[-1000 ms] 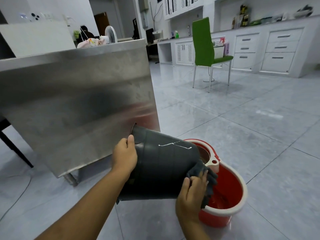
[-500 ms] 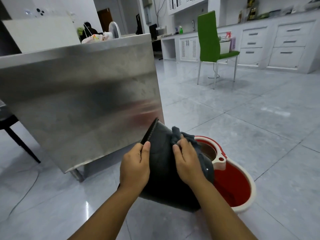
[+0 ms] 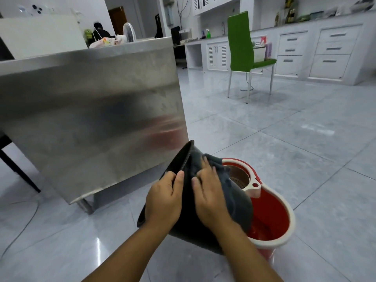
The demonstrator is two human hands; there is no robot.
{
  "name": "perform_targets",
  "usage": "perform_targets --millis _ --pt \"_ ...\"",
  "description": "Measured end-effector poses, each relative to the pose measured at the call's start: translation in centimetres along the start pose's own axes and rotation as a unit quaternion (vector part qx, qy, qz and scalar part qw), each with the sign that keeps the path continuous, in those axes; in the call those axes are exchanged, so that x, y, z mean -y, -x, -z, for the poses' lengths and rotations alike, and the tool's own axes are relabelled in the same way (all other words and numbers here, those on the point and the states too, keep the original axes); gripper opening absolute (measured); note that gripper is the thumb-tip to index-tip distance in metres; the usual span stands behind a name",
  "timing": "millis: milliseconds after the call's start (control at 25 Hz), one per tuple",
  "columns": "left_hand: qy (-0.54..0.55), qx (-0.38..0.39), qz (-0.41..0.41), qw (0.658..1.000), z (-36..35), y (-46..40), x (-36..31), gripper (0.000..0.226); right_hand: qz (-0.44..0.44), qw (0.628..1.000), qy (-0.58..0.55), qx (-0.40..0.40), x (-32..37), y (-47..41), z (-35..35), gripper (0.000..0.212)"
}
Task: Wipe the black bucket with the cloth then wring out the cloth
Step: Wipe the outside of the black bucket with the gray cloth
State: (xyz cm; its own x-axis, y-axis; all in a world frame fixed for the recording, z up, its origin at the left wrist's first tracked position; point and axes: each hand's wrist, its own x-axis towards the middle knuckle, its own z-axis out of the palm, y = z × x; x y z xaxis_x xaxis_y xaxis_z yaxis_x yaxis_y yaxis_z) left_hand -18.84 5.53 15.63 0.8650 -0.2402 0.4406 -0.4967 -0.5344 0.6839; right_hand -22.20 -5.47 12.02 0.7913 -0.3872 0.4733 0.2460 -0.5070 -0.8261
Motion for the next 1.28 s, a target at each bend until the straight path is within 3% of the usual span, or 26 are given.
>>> perform_targets --millis 160,240,360,480,600,680,760,920,1080,1160,1280 --pt "0.026 -0.022 0.027 0.999 0.5 -0.4 0.6 0.048 -0.229 0.973 0.000 0.027 -4.8 -1.3 5.1 0.020" --pt "0.008 -0.031 0.023 0.999 1.2 -0.8 0.9 0.049 -0.277 0.960 0.012 -0.033 -5.8 1.3 4.7 0.022" --pt "0.005 -0.050 0.036 0.998 2.0 -1.5 0.6 0.050 -0.166 0.975 0.043 -0.141 -4.5 5.2 0.5 0.017" --pt "0.038 -0.065 0.076 0.994 2.2 -2.0 0.4 0.050 -0.012 0.995 0.074 -0.073 -0.4 6.3 -3.6 0.016" --pt "0.037 -0.041 0.052 0.997 2.1 -1.3 -0.3 0.049 0.077 0.991 0.103 -0.042 2.0 3.7 -3.7 0.019" --pt "0.026 -0.037 0.049 0.998 2.3 -1.0 -0.7 0.048 0.070 0.992 0.096 -0.031 1.9 1.1 -2.2 0.022" --pt "0.032 -0.052 0.071 0.996 2.8 -1.2 -0.7 0.049 0.001 0.998 0.059 -0.020 0.2 -0.5 -0.2 0.021" --pt "0.074 -0.096 0.112 0.986 3.8 -1.9 -0.5 0.046 -0.122 0.984 0.060 -0.114 -3.6 2.2 0.8 0.018" --pt "0.056 -0.081 0.085 0.992 3.2 -1.6 -0.8 0.045 -0.014 0.993 0.086 -0.075 -2.2 7.0 -4.0 0.014" --pt "0.053 -0.062 0.064 0.995 2.9 -1.3 -0.6 0.046 0.034 0.995 0.085 -0.041 -0.2 6.4 -4.8 0.014" --pt "0.052 -0.044 0.042 0.997 2.7 -0.8 -1.1 0.044 0.062 0.993 0.079 -0.057 1.9 2.8 -2.9 0.023"
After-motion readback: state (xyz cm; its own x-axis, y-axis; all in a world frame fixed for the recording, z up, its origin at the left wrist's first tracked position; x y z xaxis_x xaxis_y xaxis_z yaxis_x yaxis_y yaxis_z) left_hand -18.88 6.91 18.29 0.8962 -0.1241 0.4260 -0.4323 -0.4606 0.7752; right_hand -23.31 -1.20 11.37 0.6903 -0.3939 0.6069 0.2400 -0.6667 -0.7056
